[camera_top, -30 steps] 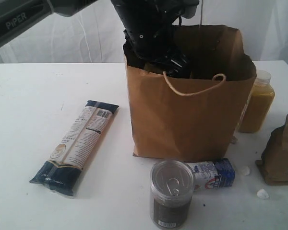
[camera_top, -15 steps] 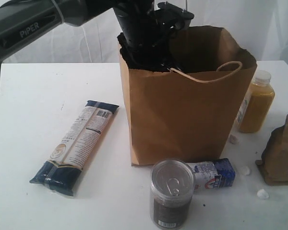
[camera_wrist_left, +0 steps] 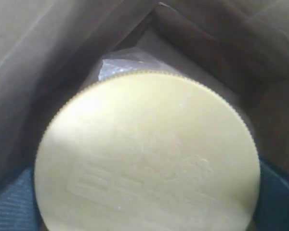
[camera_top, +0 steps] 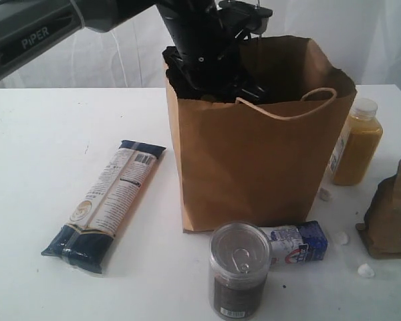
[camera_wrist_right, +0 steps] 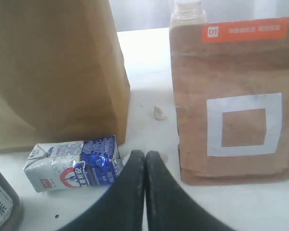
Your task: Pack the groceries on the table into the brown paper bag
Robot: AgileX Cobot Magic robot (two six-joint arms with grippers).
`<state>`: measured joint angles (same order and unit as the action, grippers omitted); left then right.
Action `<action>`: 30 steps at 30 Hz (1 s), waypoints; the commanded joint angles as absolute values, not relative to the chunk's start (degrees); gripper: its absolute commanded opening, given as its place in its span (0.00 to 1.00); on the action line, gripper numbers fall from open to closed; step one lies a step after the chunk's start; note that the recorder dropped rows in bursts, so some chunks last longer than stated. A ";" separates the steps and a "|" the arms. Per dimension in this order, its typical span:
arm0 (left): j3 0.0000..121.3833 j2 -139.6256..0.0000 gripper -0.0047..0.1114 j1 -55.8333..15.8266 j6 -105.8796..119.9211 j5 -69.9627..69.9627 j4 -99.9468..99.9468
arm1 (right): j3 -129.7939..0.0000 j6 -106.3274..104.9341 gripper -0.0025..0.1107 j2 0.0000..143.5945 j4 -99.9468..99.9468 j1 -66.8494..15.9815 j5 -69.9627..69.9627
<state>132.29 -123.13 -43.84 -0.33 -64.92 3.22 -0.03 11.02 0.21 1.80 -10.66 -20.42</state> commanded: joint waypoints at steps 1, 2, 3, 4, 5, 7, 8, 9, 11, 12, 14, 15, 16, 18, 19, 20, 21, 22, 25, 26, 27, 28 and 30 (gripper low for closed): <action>132.77 -121.72 0.95 -44.10 -1.55 -69.96 4.27 | 0.00 11.13 0.02 0.00 1.92 -10.83 -19.63; 132.77 -121.72 0.95 -44.10 -1.69 -69.96 4.27 | 0.00 11.13 0.02 0.00 1.92 -10.83 -19.63; 132.77 -121.72 0.95 -44.10 -1.69 -69.96 4.27 | 0.00 11.13 0.02 0.00 2.12 -10.83 -19.63; 132.77 -121.72 0.95 -44.10 -1.69 -69.96 4.27 | 0.00 11.13 0.02 0.00 2.12 -10.83 -19.63; 132.77 -121.72 0.95 -44.10 -1.69 -69.96 4.27 | 0.00 11.13 0.02 0.00 2.12 -10.83 -19.63; 132.77 -121.72 0.95 -44.10 -1.69 -69.96 4.27 | 0.00 11.13 0.02 0.00 2.12 -10.83 -19.63; 132.77 -121.72 0.95 -44.10 -1.69 -69.96 4.27 | 0.00 11.13 0.02 0.00 2.12 -10.83 -19.63; 132.77 -121.72 0.95 -44.10 -1.69 -69.96 4.27 | 0.00 11.13 0.02 0.00 2.12 -10.83 -19.63; 132.77 -121.61 0.95 -44.10 -0.92 -69.96 3.53 | 0.00 11.13 0.02 0.00 2.12 -10.83 -19.63; 132.77 -121.36 0.95 -44.10 2.94 -69.96 5.99 | 0.00 11.13 0.02 0.00 2.12 -10.83 -19.63; 132.77 -120.99 0.95 -44.10 7.45 -69.96 8.22 | 0.00 11.13 0.02 0.00 2.12 -10.83 -19.63; 132.77 -120.99 0.95 -44.10 6.23 -69.96 7.29 | 0.00 11.13 0.02 0.00 2.12 -10.83 -19.63; 132.77 -120.99 0.95 -43.87 2.70 -69.96 6.49 | 0.00 11.13 0.02 0.00 2.12 -10.83 -19.63; 132.77 -120.61 0.95 -43.87 0.00 -69.96 6.47 | 0.00 11.13 0.02 0.00 2.12 -10.83 -19.63; 132.77 -120.61 0.95 -43.87 0.50 -69.96 6.02 | 0.00 11.13 0.02 0.00 2.12 -10.83 -19.63; 132.77 -120.61 0.95 -43.81 0.37 -69.96 5.72 | 0.00 11.13 0.02 0.00 2.12 -10.83 -19.63; 132.77 -120.45 0.95 -43.81 0.00 -69.96 5.83 | 0.00 11.13 0.02 0.00 2.12 -10.83 -19.63; 132.52 -120.31 0.95 -43.81 1.26 -69.96 5.15 | 0.00 11.13 0.02 0.00 2.12 -10.83 -19.63; 130.39 -120.72 0.95 -42.41 -0.79 -69.96 5.66 | 0.00 11.13 0.02 0.00 2.12 -10.83 -19.63; 130.39 -120.72 0.95 -42.41 0.00 -69.96 7.05 | 0.00 11.13 0.02 0.00 2.12 -10.83 -19.63; 130.39 -120.59 0.95 -42.41 1.17 -69.96 7.30 | 0.00 11.13 0.02 0.00 2.12 -10.83 -19.63; 130.39 -120.34 0.95 -42.41 2.05 -69.96 7.87 | 0.00 11.13 0.02 0.00 2.12 -10.83 -19.63; 130.39 -120.08 0.95 -42.41 2.29 -69.96 7.62 | 0.00 11.13 0.02 0.00 2.12 -10.83 -19.63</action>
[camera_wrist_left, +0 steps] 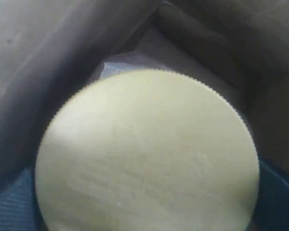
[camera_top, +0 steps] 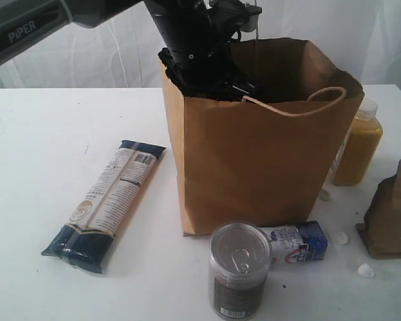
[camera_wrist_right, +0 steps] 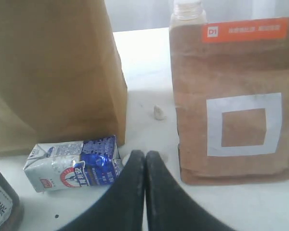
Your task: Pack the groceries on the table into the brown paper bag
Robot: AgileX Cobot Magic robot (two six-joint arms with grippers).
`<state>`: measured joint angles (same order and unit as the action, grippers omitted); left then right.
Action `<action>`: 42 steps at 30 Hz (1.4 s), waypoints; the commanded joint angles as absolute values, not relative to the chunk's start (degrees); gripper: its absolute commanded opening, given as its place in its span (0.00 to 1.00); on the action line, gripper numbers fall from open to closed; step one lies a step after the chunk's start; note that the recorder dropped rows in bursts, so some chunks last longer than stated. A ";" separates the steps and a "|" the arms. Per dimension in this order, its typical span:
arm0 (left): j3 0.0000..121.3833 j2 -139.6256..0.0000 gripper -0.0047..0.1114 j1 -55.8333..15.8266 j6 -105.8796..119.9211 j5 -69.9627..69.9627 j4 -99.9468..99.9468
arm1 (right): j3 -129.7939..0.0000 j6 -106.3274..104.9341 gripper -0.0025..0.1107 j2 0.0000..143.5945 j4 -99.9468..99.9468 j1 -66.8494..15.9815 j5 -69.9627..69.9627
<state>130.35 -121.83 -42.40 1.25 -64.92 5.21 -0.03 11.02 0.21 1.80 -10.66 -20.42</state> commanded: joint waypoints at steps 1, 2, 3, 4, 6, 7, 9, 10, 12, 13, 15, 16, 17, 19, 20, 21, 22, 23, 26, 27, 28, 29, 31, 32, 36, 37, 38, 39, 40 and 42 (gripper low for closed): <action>130.39 -119.98 0.95 -42.41 2.39 -69.96 7.63 | 0.00 11.13 0.02 0.00 2.12 -10.83 -19.63; 130.39 -119.98 0.95 -42.41 2.39 -69.96 7.63 | 0.00 11.13 0.02 0.00 2.12 -10.83 -19.63; 130.39 -119.98 0.95 -42.41 2.39 -69.96 7.63 | 0.00 11.13 0.02 0.00 2.12 -10.83 -19.63; 130.39 -119.98 0.95 -42.41 2.39 -69.96 7.63 | 0.00 11.13 0.02 0.00 2.12 -10.83 -19.63; 130.39 -119.98 0.95 -42.41 2.39 -69.96 7.63 | 0.00 11.13 0.02 0.00 2.12 -10.83 -19.63; 130.39 -119.98 0.95 -42.41 2.39 -69.96 7.63 | 0.00 11.13 0.02 0.00 2.12 -10.83 -19.63; 130.39 -119.98 0.95 -42.41 2.39 -69.96 7.90 | 0.00 11.13 0.02 0.00 2.12 -10.83 -19.63; 130.39 -119.98 0.95 -42.41 2.39 -69.96 8.60 | 0.00 11.13 0.02 0.00 2.12 -10.83 -19.63; 130.39 -119.98 0.95 -42.41 2.39 -69.96 9.01 | 0.00 11.13 0.02 0.00 2.12 -10.83 -19.63; 130.39 -119.98 0.95 -42.41 2.39 -69.96 9.74 | 0.00 10.96 0.02 0.00 2.10 -10.83 -19.63; 130.39 -119.98 0.95 -42.41 2.39 -69.96 10.10 | 0.00 6.09 0.02 0.00 7.30 -10.83 -15.84; 130.39 -119.98 0.95 -42.41 2.39 -69.96 10.38 | 0.00 12.13 0.02 0.00 0.37 -10.83 -10.81; 130.39 -119.98 0.95 -42.41 2.39 -69.96 10.50 | 0.00 19.64 0.02 0.00 -7.50 -10.83 -3.78; 130.39 -119.98 0.95 -42.41 2.39 -69.96 10.50 | 0.00 25.83 0.02 0.00 -14.17 -10.83 12.40; 130.39 -119.98 0.95 -42.41 2.39 -69.96 10.98 | 0.00 28.51 0.02 0.00 -14.49 -10.83 18.48; 130.39 -119.98 0.95 -42.41 2.39 -69.96 11.74 | 0.00 30.22 0.02 0.00 -15.47 -10.83 25.23; 130.39 -119.98 0.95 -42.41 2.39 -69.96 11.90 | 0.00 30.22 0.02 0.00 -16.99 -10.83 28.98; 130.39 -119.98 0.95 -42.41 2.39 -69.96 11.99 | 0.00 30.56 0.02 0.00 -17.15 -10.83 32.28; 130.53 -118.99 0.95 -42.41 3.80 -69.96 12.77 | -3.21 33.67 0.02 0.00 -8.80 -10.92 31.49; 130.67 -118.40 0.95 -42.41 4.28 -69.96 12.77 | -5.26 33.67 0.02 0.00 -7.83 -10.92 27.82; 130.77 -117.61 0.95 -42.41 4.92 -69.96 12.64 | -9.56 34.33 0.02 0.00 -8.28 -10.92 17.83; 130.77 -116.80 0.95 -42.41 5.35 -69.96 12.64 | -14.44 34.79 0.02 1.39 -8.28 -10.92 8.66; 130.77 -115.35 0.95 -42.41 6.27 -69.96 12.64 | -24.91 31.69 0.02 8.93 -6.76 -11.07 -5.19; 130.77 -114.67 0.95 -42.41 6.61 -69.96 12.64 | -31.84 24.53 0.02 14.22 -6.54 -12.13 -10.34; 130.77 -113.96 0.95 -42.41 7.71 -69.96 12.77 | -51.37 9.94 0.02 31.01 -7.01 -16.11 -28.89; 130.77 -113.97 0.95 -42.41 7.71 -69.96 12.91 | -55.55 6.88 0.02 35.18 -7.23 -16.88 -33.46; 130.77 -113.97 0.95 -42.41 7.71 -69.96 13.07 | -58.58 3.74 0.02 39.23 -7.84 -17.36 -36.68; 130.77 -113.97 0.95 -42.41 7.71 -69.96 13.21 | -61.99 -0.67 0.02 42.99 -8.74 -17.68 -40.20; 130.77 -113.97 0.95 -42.41 7.71 -69.96 13.21 | -65.00 -4.44 0.02 46.40 -10.23 -17.68 -42.94; 130.77 -113.97 0.95 -42.41 7.82 -69.96 13.20 | -69.58 -9.60 0.02 51.59 -11.62 -17.68 -45.81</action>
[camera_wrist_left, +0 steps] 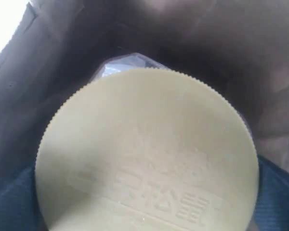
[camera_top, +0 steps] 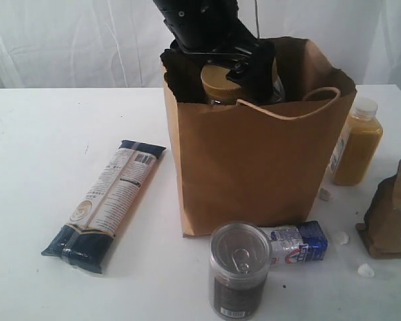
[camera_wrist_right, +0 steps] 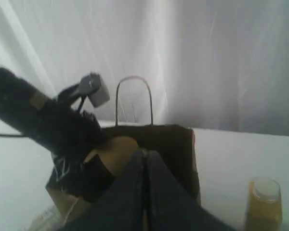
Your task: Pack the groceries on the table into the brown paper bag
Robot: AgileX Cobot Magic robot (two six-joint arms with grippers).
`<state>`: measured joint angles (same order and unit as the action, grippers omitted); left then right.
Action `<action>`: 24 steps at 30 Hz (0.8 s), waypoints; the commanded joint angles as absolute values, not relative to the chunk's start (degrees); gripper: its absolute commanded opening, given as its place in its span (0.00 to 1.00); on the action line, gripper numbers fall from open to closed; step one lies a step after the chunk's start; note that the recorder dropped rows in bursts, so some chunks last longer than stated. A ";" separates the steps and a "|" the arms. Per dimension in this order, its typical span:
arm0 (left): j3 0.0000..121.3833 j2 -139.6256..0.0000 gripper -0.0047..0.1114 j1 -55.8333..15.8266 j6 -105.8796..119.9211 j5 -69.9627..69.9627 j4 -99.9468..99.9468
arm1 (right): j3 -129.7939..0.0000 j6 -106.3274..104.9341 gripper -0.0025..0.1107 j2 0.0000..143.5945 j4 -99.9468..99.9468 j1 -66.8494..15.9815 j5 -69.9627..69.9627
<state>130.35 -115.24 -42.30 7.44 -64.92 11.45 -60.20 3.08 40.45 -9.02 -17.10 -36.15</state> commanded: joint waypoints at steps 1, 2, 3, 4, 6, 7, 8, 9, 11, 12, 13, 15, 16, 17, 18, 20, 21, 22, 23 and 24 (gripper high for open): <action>130.77 -113.97 0.95 -42.41 7.82 -69.96 13.20 | -70.85 -11.58 0.02 54.07 -12.26 -17.68 -46.18; 130.77 -113.97 0.95 -42.41 7.82 -69.96 13.20 | -72.01 -13.12 0.02 56.19 -13.17 -17.68 -46.18; 130.77 -113.97 0.95 -42.41 7.82 -69.96 13.20 | -72.71 -14.07 0.02 57.64 -13.70 -17.68 -46.18; 130.77 -113.97 0.95 -42.41 7.82 -69.96 13.20 | -72.89 -15.53 0.02 59.13 -14.83 -17.68 -46.06; 130.77 -113.97 0.95 -42.41 7.82 -69.96 13.20 | -72.99 -19.59 0.02 61.22 -17.70 -17.68 -46.33; 130.77 -113.97 0.95 -42.41 7.97 -69.96 13.20 | -72.99 -21.70 0.02 62.09 -19.21 -17.68 -46.70; 130.77 -113.97 0.95 -42.41 7.97 -69.96 13.20 | -72.99 -24.00 0.02 62.71 -20.59 -17.68 -46.95; 130.77 -113.97 0.95 -42.41 7.97 -69.96 13.20 | -72.87 -27.73 0.02 63.48 -22.26 -17.68 -47.09; 130.77 -113.97 0.95 -42.41 8.71 -69.96 13.20 | -72.73 -32.21 0.02 63.82 -22.39 -17.68 -46.59; 130.77 -113.97 0.95 -42.41 8.98 -69.96 13.20 | -72.73 -34.00 0.02 64.13 -22.51 -17.68 -46.45; 130.77 -113.97 0.95 -42.41 9.08 -69.96 13.20 | -72.73 -37.50 0.02 65.06 -23.26 -17.68 -45.82; 130.77 -113.97 0.95 -42.41 9.23 -69.96 13.20 | -72.73 -43.05 0.02 67.17 -26.70 -17.68 -43.64; 130.77 -113.97 0.95 -42.41 9.48 -69.96 13.20 | -72.73 -44.28 0.02 68.17 -28.37 -17.68 -41.89; 130.77 -113.97 0.95 -42.41 9.48 -69.96 13.20 | -72.73 -44.31 0.02 69.47 -28.81 -17.68 -39.87; 130.77 -113.97 0.95 -42.41 9.48 -69.96 13.20 | -72.73 -44.31 0.02 70.54 -28.81 -17.68 -39.04; 130.77 -113.97 0.95 -42.41 9.48 -69.96 13.20 | -72.73 -44.03 0.02 72.73 -28.98 -17.68 -38.89; 130.77 -113.97 0.95 -42.41 9.48 -69.96 13.20 | -72.73 -44.15 0.02 73.52 -29.52 -17.68 -38.89; 130.77 -113.97 0.95 -42.41 9.48 -69.96 13.20 | -72.73 -44.15 0.02 73.95 -29.53 -17.68 -37.63; 130.77 -113.97 0.95 -42.41 9.48 -69.96 13.20 | -72.73 -44.27 0.02 74.24 -29.38 -17.68 -36.92; 130.77 -113.97 0.95 -42.41 9.48 -69.96 13.20 | -72.73 -44.27 0.02 74.35 -29.38 -17.68 -36.07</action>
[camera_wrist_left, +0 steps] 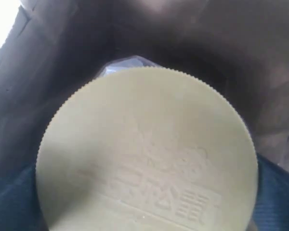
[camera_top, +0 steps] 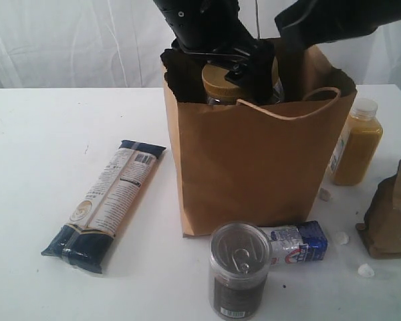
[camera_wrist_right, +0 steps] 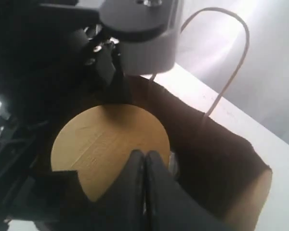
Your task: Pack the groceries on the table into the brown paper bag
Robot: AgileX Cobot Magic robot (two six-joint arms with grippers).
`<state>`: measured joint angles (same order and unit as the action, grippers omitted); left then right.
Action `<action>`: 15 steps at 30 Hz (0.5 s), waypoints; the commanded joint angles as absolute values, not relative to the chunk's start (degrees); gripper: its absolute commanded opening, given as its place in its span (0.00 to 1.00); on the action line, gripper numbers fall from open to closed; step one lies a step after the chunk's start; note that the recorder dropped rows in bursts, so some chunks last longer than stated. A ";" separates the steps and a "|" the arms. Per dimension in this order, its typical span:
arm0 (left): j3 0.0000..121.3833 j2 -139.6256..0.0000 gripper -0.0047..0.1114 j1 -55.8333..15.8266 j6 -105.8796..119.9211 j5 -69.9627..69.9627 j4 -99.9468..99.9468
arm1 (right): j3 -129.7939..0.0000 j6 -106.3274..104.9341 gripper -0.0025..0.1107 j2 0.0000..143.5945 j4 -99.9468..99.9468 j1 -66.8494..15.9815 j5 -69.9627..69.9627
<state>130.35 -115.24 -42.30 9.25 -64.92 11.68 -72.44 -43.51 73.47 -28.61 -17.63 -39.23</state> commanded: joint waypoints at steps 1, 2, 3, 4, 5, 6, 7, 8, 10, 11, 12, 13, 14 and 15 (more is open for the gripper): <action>130.77 -113.97 0.95 -42.41 9.48 -69.96 13.20 | -72.73 -44.38 0.02 74.45 -29.38 -17.68 -35.41; 130.77 -113.97 0.95 -42.41 9.46 -69.96 13.09 | -72.73 -44.66 0.02 74.56 -29.38 -17.68 -35.28; 130.77 -113.97 0.95 -42.41 9.46 -69.96 12.98 | -72.73 -44.97 0.02 74.71 -29.38 -17.68 -35.28; 130.77 -113.97 0.95 -42.41 9.46 -69.96 12.98 | -72.73 -44.95 0.02 74.81 -29.38 -17.68 -35.28; 130.77 -113.97 0.95 -42.41 9.46 -69.96 12.98 | -72.73 -44.95 0.02 75.05 -29.38 -17.68 -35.28; 130.77 -113.97 0.95 -42.41 9.46 -69.96 12.98 | -72.73 -44.95 0.02 75.32 -29.38 -17.68 -35.28; 130.77 -113.97 0.95 -42.41 9.46 -69.96 12.98 | -72.73 -44.95 0.02 75.57 -29.38 -17.68 -35.28; 130.77 -113.97 0.95 -42.41 9.46 -69.96 12.98 | -72.73 -44.95 0.02 75.77 -29.38 -17.68 -35.28; 130.77 -113.97 0.95 -42.41 9.46 -69.96 12.98 | -72.84 -44.95 0.02 76.49 -29.38 -17.68 -35.28; 130.77 -113.97 0.95 -42.41 9.46 -69.96 12.98 | -72.84 -44.95 0.02 76.86 -29.38 -17.68 -35.01; 130.77 -113.97 0.95 -42.41 9.57 -69.96 12.98 | -72.94 -45.19 0.02 77.39 -29.38 -17.68 -34.88; 130.77 -113.97 0.95 -42.41 9.75 -69.96 12.98 | -72.94 -45.43 0.02 77.74 -29.38 -17.68 -34.74; 130.77 -113.97 0.95 -42.41 10.00 -69.96 12.98 | -72.94 -45.78 0.02 78.30 -29.38 -17.68 -34.74; 130.77 -113.97 0.95 -42.41 10.09 -69.96 12.98 | -72.94 -46.10 0.02 78.84 -29.67 -17.68 -34.74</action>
<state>130.35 -115.24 -42.30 9.54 -64.92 11.68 -72.54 -44.76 77.61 -29.18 -17.63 -35.61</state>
